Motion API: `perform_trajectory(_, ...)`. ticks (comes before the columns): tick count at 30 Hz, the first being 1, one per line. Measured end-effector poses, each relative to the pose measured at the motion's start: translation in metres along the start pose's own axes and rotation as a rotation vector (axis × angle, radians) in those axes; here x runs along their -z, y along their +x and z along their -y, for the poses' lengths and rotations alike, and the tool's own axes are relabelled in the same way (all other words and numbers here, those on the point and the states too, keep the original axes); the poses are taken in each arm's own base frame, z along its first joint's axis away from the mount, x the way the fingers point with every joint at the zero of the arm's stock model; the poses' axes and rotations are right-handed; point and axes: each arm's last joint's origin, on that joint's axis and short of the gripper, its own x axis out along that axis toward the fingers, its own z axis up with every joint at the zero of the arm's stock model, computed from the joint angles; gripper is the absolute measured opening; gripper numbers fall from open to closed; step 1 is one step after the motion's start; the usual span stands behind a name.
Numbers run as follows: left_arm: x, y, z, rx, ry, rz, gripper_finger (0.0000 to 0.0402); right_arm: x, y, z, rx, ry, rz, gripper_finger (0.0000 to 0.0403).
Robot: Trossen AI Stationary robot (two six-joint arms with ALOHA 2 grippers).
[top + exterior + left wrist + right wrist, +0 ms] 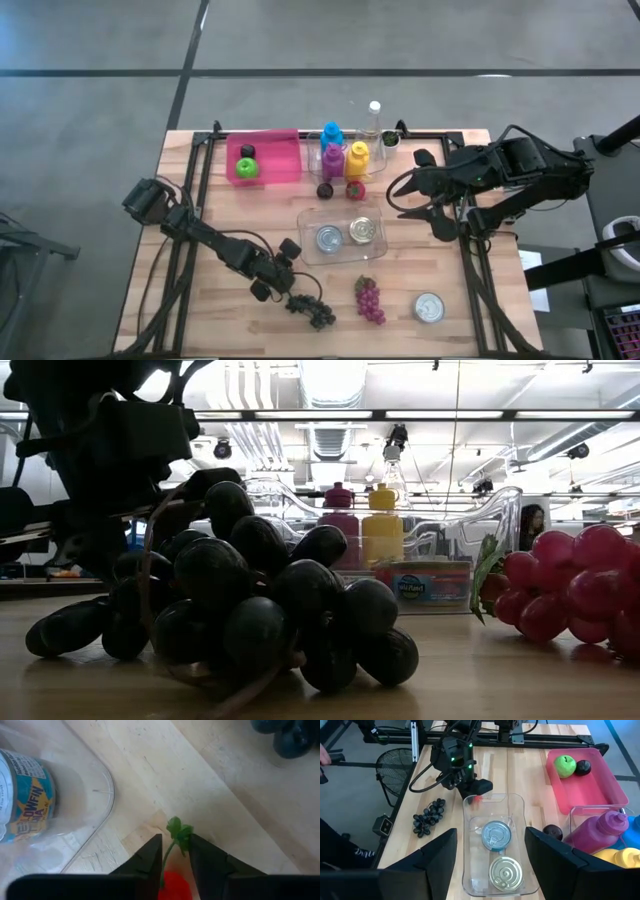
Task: Pick & Place Food Item
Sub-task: Put the strawberry into the pink bin
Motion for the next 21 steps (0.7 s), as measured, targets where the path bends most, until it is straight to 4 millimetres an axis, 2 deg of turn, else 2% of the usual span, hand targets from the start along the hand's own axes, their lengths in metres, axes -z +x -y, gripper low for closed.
perform_trajectory(8,0.000,0.000,0.001,0.009,0.001,-0.002,0.0009,0.000,0.000,0.000,0.000,0.000,0.001,0.0229)
perform_trajectory(15,0.000,0.000,0.000,0.012,0.002,-0.007,0.0003,-0.001,0.000,0.000,-0.001,0.000,0.007,0.0227)
perform_trajectory(21,-0.017,-0.007,-0.005,0.038,-0.048,0.039,0.0001,-0.001,0.000,0.000,-0.001,0.000,0.007,0.0224)
